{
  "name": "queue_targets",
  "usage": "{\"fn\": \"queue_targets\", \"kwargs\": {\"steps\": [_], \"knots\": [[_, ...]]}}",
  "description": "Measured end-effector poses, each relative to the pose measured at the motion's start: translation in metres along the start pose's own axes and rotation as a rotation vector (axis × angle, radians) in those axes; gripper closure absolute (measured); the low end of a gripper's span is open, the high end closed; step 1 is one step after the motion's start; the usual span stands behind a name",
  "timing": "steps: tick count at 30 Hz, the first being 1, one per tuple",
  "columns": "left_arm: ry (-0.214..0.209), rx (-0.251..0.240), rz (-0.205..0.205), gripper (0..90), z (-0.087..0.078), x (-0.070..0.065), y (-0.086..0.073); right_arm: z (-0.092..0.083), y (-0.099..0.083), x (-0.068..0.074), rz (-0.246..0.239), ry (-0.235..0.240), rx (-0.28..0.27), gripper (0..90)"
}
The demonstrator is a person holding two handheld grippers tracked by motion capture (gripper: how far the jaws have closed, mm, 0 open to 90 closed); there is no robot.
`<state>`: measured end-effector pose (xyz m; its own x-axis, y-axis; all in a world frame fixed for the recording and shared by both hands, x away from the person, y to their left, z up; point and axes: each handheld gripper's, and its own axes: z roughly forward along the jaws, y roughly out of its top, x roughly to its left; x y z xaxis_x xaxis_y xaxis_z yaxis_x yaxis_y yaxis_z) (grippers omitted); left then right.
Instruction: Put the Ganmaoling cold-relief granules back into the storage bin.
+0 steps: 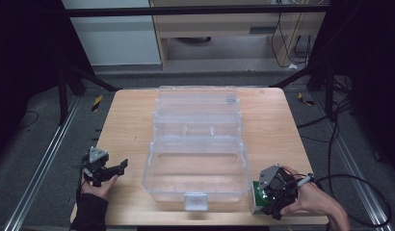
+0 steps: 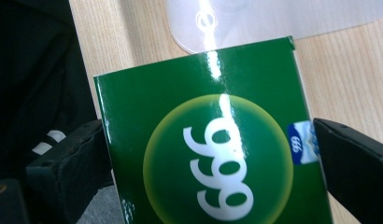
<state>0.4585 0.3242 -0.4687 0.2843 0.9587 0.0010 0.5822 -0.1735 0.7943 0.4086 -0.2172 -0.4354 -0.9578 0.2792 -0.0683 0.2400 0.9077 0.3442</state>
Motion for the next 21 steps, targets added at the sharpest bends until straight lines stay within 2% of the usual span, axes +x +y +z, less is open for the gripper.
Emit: {"fn": "queue_targets", "kwargs": {"steps": [7, 9, 10, 21], "knots": [[0.0, 0.0, 0.001, 20.0, 0.0, 0.0, 0.0, 0.007, 0.001, -0.002, -0.022, 0.017, 0.027, 5.4], [0.0, 0.0, 0.0, 20.0, 0.0, 0.0, 0.0, 0.009, -0.001, -0.002, -0.007, 0.021, 0.034, 5.7], [0.0, 0.001, 0.0, 20.0, 0.0, 0.0, 0.0, 0.01, -0.002, -0.003, -0.025, 0.022, 0.031, 5.8], [0.001, 0.003, 0.002, 20.1, 0.001, -0.001, 0.0, 0.008, -0.006, -0.005, -0.011, 0.038, 0.025, 14.2]]}}
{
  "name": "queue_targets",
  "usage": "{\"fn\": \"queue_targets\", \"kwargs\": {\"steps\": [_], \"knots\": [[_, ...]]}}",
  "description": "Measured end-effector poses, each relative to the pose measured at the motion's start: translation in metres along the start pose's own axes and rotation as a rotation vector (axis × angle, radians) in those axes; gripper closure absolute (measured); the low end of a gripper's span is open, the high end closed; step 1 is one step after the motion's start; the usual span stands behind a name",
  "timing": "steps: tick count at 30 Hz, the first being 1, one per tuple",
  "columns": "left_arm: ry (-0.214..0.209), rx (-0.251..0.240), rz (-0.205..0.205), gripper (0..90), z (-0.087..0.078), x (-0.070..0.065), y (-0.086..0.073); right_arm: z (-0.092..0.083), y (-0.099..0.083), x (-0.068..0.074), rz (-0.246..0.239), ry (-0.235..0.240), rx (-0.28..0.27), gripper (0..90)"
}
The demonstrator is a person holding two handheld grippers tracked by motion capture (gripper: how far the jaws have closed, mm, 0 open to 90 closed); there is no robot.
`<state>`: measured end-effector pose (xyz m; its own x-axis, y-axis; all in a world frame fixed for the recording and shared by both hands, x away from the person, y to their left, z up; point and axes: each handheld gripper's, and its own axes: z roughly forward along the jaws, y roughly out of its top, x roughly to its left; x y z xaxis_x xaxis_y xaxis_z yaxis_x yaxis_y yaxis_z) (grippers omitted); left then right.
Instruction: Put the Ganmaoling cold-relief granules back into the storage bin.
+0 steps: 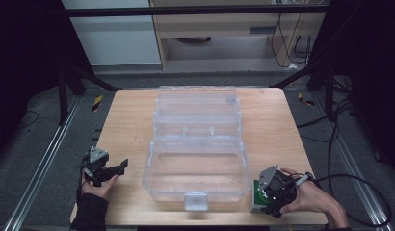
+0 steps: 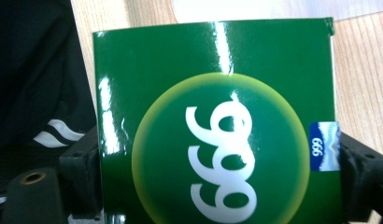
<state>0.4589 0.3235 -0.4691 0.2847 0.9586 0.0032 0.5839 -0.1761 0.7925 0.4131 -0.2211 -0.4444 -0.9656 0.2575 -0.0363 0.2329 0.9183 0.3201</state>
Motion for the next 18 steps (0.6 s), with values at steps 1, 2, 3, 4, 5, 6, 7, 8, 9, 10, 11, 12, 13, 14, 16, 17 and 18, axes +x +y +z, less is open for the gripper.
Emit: {"fn": "queue_targets", "kwargs": {"steps": [1, 2, 3, 4, 5, 6, 7, 8, 9, 10, 11, 12, 13, 14, 16, 17, 18], "knots": [[0.0, 0.0, 0.0, 20.1, 0.0, 0.0, 0.0, 0.0, 0.0, -0.001, -0.001, 0.001, -0.001, 14.5], [0.0, 0.0, -0.001, 20.1, 0.0, 0.0, 0.0, -0.001, 0.0, 0.0, 0.001, 0.001, -0.001, 14.8], [0.0, 0.0, -0.001, 20.0, 0.0, 0.0, 0.0, -0.001, 0.0, -0.001, 0.003, 0.001, -0.001, 15.1], [0.0, 0.0, -0.001, 20.1, 0.0, 0.0, 0.0, -0.001, 0.0, 0.0, 0.011, 0.002, 0.0, 15.3], [0.0, -0.001, -0.001, 20.1, 0.0, 0.0, 0.0, -0.001, 0.0, 0.0, 0.012, 0.004, -0.002, 15.5], [0.0, -0.001, -0.001, 20.1, 0.0, 0.0, 0.0, -0.002, 0.0, 0.0, 0.02, 0.005, -0.002, 15.7], [0.0, -0.001, -0.002, 20.1, 0.0, 0.0, 0.0, -0.002, -0.001, 0.0, 0.013, -0.002, -0.006, 15.8], [0.0, 0.0, -0.001, 20.1, 0.0, 0.0, 0.0, -0.002, -0.001, 0.0, 0.015, -0.004, -0.003, 15.9], [0.0, 0.0, -0.001, 20.1, 0.0, 0.0, 0.0, -0.003, -0.001, 0.0, 0.023, -0.007, -0.001, 15.9], [0.0, 0.0, -0.001, 20.1, 0.0, 0.0, 0.0, -0.004, -0.002, 0.0, 0.031, -0.008, -0.001, 15.9], [0.001, 0.0, -0.001, 20.1, 0.0, 0.0, 0.0, -0.005, -0.002, 0.0, 0.036, -0.014, -0.004, 16.0], [0.001, 0.0, -0.001, 20.1, 0.0, 0.0, 0.0, -0.006, -0.003, 0.0, 0.036, -0.016, -0.01, 16.0], [0.001, -0.001, -0.001, 20.1, 0.0, 0.0, 0.0, -0.007, -0.004, 0.0, 0.041, -0.014, -0.015, 16.0], [0.0, -0.001, -0.001, 20.1, 0.0, 0.0, 0.0, -0.009, -0.004, 0.0, 0.042, -0.014, -0.022, 16.0], [0.001, 0.001, 0.0, 20.1, 0.0, 0.0, 0.0, -0.012, -0.006, 0.001, 0.049, -0.014, -0.033, 16.0], [0.0, 0.001, 0.0, 20.1, 0.0, 0.0, 0.0, -0.013, -0.007, 0.001, 0.049, -0.017, -0.037, 16.0], [0.0, 0.001, 0.0, 20.1, 0.0, 0.0, 0.0, -0.015, -0.008, 0.001, 0.052, -0.016, -0.039, 16.0]]}}
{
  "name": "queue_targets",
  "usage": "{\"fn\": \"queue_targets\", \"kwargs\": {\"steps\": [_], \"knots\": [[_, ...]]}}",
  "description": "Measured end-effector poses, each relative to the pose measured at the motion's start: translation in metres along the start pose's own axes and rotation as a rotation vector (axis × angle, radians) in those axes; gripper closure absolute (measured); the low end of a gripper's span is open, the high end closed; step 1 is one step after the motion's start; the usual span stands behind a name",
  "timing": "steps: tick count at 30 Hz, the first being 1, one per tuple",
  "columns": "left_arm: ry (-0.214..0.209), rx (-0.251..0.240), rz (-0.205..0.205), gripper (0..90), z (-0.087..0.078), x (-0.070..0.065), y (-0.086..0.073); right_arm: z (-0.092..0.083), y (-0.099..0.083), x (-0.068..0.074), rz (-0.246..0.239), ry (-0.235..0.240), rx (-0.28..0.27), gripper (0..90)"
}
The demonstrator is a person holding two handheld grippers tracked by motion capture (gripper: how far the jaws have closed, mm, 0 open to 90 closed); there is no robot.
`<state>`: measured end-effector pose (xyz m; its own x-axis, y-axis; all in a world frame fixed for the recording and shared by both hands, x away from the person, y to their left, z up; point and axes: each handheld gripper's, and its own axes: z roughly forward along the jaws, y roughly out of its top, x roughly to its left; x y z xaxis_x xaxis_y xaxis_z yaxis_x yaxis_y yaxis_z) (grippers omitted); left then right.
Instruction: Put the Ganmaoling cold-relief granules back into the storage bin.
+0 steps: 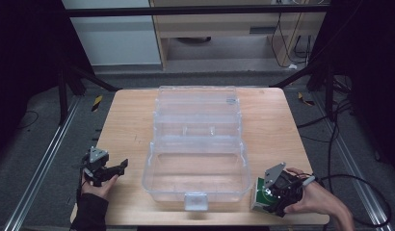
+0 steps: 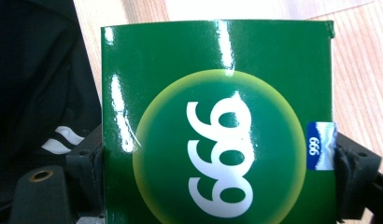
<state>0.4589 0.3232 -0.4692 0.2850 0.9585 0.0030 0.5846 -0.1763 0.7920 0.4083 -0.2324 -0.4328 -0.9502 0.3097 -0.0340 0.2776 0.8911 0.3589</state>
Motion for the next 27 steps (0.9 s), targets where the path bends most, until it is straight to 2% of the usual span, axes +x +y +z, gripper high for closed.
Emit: {"fn": "queue_targets", "kwargs": {"steps": [7, 24, 27], "knots": [[-0.001, 0.004, -0.001, 20.1, 0.001, 0.0, 0.0, -0.013, -0.002, -0.001, 0.03, -0.011, -0.032, 16.0], [-0.002, 0.005, -0.001, 20.1, 0.0, 0.0, 0.0, -0.06, 0.007, -0.001, 0.019, -0.058, -0.081, 16.0], [-0.002, 0.005, -0.001, 20.1, 0.0, 0.0, 0.0, -0.067, 0.011, 0.0, 0.005, -0.068, -0.085, 16.0]]}}
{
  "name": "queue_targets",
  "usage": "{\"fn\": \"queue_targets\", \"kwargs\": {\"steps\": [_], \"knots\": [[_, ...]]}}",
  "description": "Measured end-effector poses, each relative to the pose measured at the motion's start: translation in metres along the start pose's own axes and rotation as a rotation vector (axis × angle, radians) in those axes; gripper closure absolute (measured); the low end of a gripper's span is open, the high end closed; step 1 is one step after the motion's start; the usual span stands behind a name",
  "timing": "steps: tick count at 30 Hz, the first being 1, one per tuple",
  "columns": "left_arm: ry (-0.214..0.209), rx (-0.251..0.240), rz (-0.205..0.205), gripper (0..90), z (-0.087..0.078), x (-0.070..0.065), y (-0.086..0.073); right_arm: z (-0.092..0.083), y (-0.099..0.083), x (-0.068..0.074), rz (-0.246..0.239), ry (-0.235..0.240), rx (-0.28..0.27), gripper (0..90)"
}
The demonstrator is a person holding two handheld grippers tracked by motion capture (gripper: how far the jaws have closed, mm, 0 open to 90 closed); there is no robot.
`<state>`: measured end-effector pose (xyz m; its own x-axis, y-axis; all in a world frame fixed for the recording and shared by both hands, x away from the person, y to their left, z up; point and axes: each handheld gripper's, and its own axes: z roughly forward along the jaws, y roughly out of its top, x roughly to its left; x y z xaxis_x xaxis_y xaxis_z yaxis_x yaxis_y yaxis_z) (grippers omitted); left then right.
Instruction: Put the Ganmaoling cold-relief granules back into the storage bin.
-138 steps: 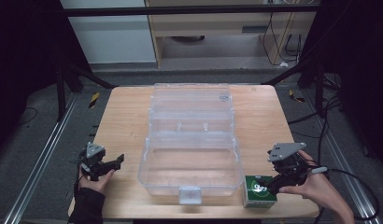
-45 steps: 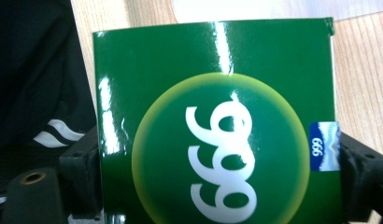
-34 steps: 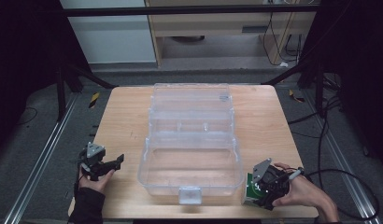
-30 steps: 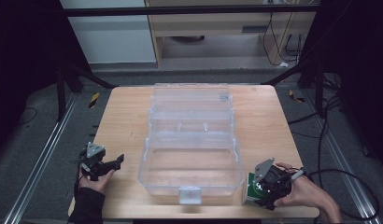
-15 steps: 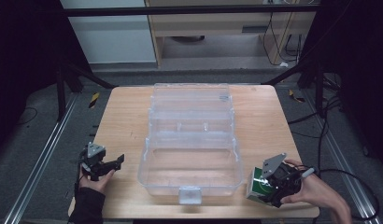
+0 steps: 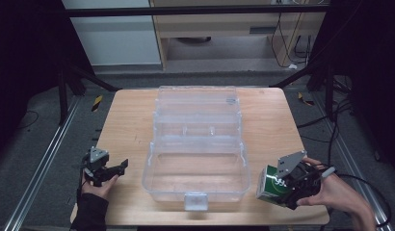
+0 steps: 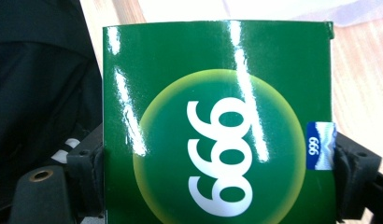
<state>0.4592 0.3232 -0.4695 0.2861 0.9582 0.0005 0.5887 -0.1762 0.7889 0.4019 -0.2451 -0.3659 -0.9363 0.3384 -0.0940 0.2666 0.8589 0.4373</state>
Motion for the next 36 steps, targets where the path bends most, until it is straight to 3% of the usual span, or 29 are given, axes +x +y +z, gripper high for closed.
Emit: {"fn": "queue_targets", "kwargs": {"steps": [16, 36], "knots": [[-0.002, 0.005, 0.001, 20.1, 0.0, 0.0, 0.0, -0.028, 0.032, -0.003, -0.043, -0.021, -0.038, 16.0], [-0.002, 0.001, -0.001, 20.2, 0.0, 0.001, 0.0, -0.028, 0.081, -0.011, -0.112, -0.019, -0.075, 15.9]]}}
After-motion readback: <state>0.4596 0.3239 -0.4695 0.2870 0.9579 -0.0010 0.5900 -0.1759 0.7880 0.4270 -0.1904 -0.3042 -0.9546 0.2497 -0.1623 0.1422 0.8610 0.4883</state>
